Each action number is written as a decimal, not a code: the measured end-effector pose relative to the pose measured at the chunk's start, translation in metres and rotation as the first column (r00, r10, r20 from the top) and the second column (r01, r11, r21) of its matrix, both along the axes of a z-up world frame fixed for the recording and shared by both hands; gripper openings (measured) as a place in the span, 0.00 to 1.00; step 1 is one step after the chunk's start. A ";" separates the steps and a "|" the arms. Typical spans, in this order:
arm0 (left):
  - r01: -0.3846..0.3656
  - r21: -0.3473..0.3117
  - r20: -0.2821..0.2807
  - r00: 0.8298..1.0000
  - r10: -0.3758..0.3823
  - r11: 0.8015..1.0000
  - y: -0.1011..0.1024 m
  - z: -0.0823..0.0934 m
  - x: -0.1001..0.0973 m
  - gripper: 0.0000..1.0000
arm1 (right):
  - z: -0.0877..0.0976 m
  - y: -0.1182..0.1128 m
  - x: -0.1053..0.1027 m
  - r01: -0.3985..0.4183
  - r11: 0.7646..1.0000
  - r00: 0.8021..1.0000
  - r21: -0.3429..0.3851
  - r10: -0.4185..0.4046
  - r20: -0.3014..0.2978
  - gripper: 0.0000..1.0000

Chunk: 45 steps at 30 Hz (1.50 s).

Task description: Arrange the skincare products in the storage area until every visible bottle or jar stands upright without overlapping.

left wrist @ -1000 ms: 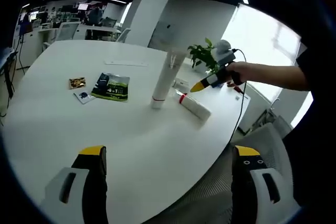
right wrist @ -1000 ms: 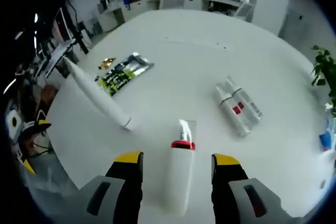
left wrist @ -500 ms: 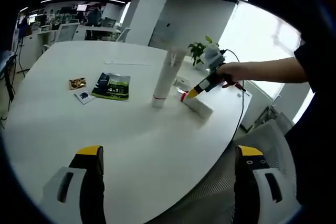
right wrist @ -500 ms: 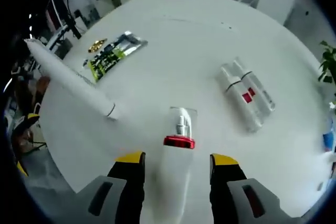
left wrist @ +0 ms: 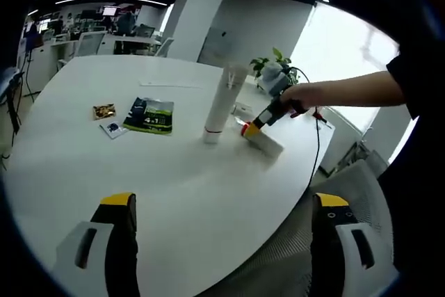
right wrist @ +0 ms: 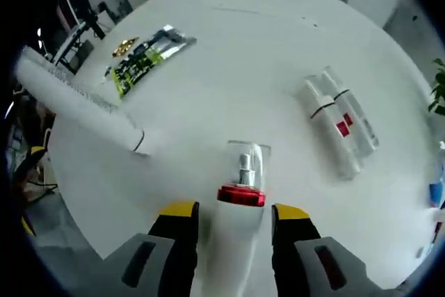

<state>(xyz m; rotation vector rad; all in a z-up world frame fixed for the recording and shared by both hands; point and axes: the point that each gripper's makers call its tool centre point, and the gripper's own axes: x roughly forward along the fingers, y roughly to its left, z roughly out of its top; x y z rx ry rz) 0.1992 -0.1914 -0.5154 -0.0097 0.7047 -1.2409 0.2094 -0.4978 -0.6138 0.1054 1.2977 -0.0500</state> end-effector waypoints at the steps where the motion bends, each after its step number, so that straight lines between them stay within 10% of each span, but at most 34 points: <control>1: -0.001 -0.001 0.000 1.000 0.001 1.000 0.000 0.000 0.000 0.98 | 0.000 0.000 -0.001 -0.008 1.000 1.000 -0.003 0.008 -0.011 0.38; 24: 0.009 0.012 -0.004 1.000 -0.009 1.000 -0.001 -0.003 0.000 0.97 | 0.000 0.009 -0.019 -0.169 0.984 0.982 -0.050 0.163 -0.099 0.28; 31: 0.027 0.017 0.002 1.000 -0.027 0.999 -0.002 -0.002 -0.004 0.96 | -0.001 -0.005 -0.012 0.077 0.995 0.995 0.067 -0.081 0.054 0.21; 45: 0.041 -0.047 0.010 0.999 -0.040 0.998 -0.007 0.010 -0.006 0.94 | 0.043 0.005 -0.025 -0.028 0.997 0.967 0.075 0.007 0.256 0.20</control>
